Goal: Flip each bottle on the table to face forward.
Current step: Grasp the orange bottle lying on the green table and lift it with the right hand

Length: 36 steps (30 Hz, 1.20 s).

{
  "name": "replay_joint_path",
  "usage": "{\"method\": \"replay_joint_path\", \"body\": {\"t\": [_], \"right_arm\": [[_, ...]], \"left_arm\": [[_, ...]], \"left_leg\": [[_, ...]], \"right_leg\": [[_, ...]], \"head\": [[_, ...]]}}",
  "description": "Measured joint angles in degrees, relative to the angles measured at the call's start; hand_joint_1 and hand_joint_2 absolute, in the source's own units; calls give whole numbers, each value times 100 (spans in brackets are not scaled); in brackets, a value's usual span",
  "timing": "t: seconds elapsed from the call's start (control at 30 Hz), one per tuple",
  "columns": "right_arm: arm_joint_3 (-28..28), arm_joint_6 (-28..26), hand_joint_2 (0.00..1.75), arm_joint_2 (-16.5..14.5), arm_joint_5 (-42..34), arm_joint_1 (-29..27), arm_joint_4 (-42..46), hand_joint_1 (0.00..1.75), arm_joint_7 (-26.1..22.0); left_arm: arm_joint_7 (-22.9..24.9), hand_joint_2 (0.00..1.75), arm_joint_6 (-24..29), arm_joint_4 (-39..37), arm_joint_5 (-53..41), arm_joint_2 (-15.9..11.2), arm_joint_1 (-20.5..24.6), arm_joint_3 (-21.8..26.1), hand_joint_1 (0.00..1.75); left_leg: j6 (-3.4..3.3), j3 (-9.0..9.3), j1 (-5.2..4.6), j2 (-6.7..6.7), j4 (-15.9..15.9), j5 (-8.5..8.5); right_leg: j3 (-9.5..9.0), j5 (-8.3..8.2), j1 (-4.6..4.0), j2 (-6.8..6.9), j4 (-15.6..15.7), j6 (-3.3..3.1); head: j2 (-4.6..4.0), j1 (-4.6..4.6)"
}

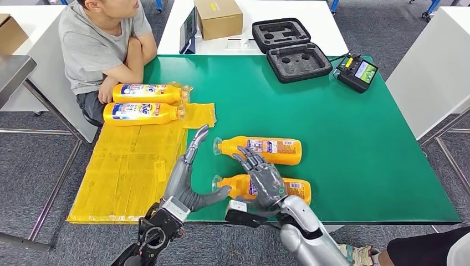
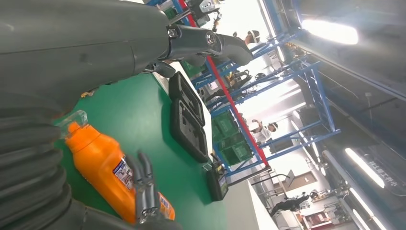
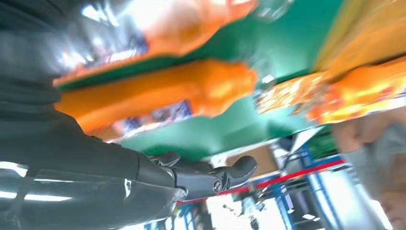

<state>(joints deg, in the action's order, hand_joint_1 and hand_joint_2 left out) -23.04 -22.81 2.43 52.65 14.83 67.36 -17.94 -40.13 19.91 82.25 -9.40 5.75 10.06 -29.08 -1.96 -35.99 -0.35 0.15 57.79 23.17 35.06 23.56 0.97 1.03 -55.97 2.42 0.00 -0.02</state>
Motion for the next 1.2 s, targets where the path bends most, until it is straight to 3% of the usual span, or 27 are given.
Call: {"method": "replay_joint_path", "body": {"t": [0.27, 1.0, 1.2], "right_arm": [[-9, -132, 175, 116, 317, 78, -240, 0, 355], [55, 133, 175, 163, -9, -208, -288, 0, 161], [55, 32, 175, 160, 488, -210, -279, 0, 504]], "left_arm": [[0, 175, 15, 0, 76, -15, -1, -2, 0], [0, 175, -39, 0, -41, -16, -3, -45, 0], [0, 175, -33, 0, -85, -16, -19, -48, 0]], "left_leg": [[1, -1, 0, 0, 0, 3], [1, -1, 0, 0, 0, 3], [1, -1, 0, 0, 0, 3]], "right_leg": [[1, 1, 0, 0, 0, 0], [1, 1, 0, 0, 0, 0], [1, 1, 0, 0, 0, 0]], "head": [[0, 0], [0, 0], [0, 0]]}}
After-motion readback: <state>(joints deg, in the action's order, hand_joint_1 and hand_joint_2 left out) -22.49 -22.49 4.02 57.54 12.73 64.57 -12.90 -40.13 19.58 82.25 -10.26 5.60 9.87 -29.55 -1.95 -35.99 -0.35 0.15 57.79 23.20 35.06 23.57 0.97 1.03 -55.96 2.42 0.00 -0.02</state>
